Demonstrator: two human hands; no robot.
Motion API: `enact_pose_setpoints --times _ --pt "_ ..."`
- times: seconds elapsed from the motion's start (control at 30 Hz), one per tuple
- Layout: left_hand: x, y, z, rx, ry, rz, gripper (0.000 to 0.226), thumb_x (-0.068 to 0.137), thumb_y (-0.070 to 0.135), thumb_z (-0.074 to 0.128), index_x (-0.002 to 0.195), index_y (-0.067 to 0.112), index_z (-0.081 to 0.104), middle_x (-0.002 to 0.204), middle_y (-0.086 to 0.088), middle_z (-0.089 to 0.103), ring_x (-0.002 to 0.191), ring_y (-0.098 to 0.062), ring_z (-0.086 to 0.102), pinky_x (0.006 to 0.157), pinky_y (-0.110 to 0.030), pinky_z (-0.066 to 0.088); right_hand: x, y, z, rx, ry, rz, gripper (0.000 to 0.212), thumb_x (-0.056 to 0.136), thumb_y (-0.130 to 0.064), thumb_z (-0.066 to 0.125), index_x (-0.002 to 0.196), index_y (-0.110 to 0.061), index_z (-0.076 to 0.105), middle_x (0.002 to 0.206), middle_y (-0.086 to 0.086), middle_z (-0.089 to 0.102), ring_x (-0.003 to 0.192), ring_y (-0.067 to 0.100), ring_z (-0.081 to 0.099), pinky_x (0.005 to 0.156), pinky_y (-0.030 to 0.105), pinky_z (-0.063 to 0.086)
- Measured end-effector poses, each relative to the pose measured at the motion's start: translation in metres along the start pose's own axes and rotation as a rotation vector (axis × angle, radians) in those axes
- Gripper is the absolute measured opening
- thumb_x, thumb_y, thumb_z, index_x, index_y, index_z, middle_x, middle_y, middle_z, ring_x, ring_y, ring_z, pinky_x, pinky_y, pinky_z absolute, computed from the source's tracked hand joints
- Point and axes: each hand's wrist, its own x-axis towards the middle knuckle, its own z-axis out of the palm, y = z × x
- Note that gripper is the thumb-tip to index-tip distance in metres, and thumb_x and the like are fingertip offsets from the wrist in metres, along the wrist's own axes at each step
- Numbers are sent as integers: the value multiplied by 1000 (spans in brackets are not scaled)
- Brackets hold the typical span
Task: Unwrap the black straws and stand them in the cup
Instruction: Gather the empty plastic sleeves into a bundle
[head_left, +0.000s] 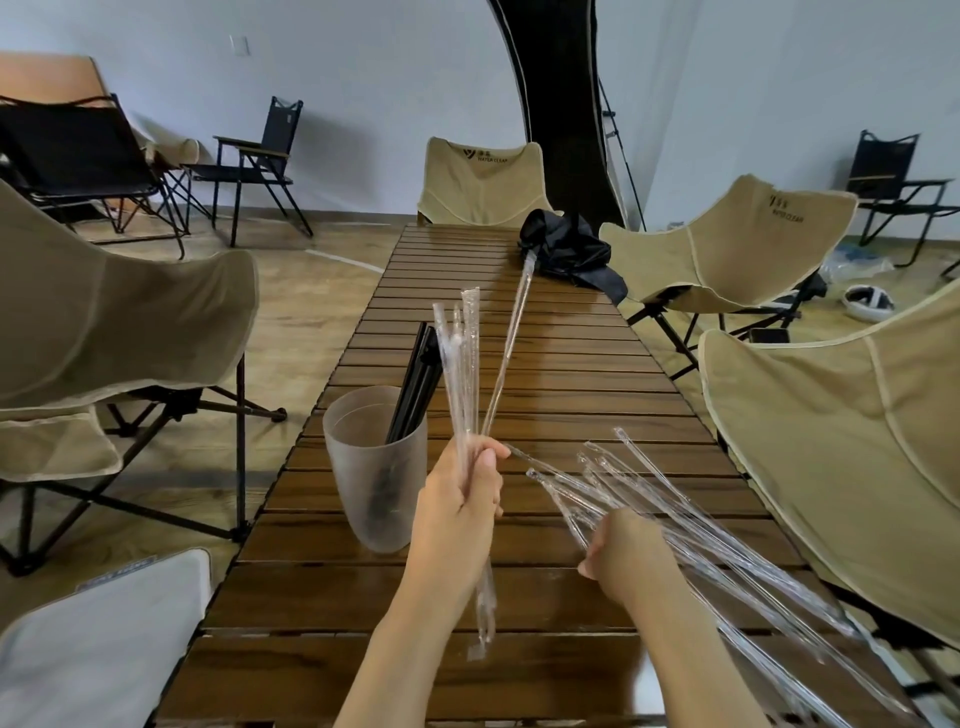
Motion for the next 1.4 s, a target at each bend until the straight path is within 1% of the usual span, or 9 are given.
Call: enact_pose_setpoints --times 0.27,0.37,0.5,0.6,0.7,0.83,0.97,1.07,1.4 --pt "-2 9 -2 -58 94 29 41 80 56 44 57 21 50 42 10 40 41 -7 40 50 -16 33 -3 5 3 86 132 29 7 85 -5 62 90 -10 62 78 4 60 73 22 60 64 28 51" --pt "-3 7 -2 -143 78 13 37 80 51 51 64 19 59 46 7 43 46 -7 42 54 -17 39 -3 5 3 87 111 19 8 86 -5 60 92 -7 64 79 7 63 71 22 61 63 28 52" --pt "-3 1 1 -86 -7 -29 14 88 30 58 93 22 69 69 8 66 74 -6 64 80 -23 53 -2 4 0 168 114 -20 16 89 -6 55 74 -10 59 69 4 58 56 14 54 48 20 42" --pt "-2 1 1 -51 -14 20 15 89 21 61 103 24 65 75 9 66 79 -11 65 78 -27 55 -5 -1 -13 427 86 -104 9 90 -12 60 82 -10 64 75 4 64 61 11 57 49 18 40" --pt "0 4 -1 -38 1 75 8 87 28 61 90 20 62 68 10 59 68 -8 60 66 -21 50 -13 -6 -30 658 166 -216 8 89 -12 63 81 -11 62 77 3 64 62 14 56 57 23 42" --pt "0 5 0 -93 4 49 37 76 49 59 72 13 55 59 4 52 56 -9 53 59 -24 47 -25 -15 -45 765 276 -362 7 89 -16 63 82 -16 62 68 -4 60 52 2 51 51 13 39" --pt "-2 4 2 -108 -51 0 44 68 57 63 61 15 53 63 -5 58 61 -14 57 71 -32 52 -34 -23 -51 881 309 -487 7 89 -17 63 82 -21 63 65 -5 62 55 -1 56 57 15 48" --pt "-3 1 2 -62 -101 -12 40 75 54 57 72 15 58 74 0 65 74 -8 64 84 -38 54 -38 -28 -55 917 289 -585 8 87 -16 64 81 -22 63 65 -12 62 58 -1 57 60 11 48" --pt "0 0 -3 -51 -238 -32 33 96 38 39 119 26 60 108 12 69 106 -6 64 95 -35 52 -40 -32 -56 905 297 -699 9 88 -14 63 82 -21 63 68 -12 61 63 0 56 62 13 47"
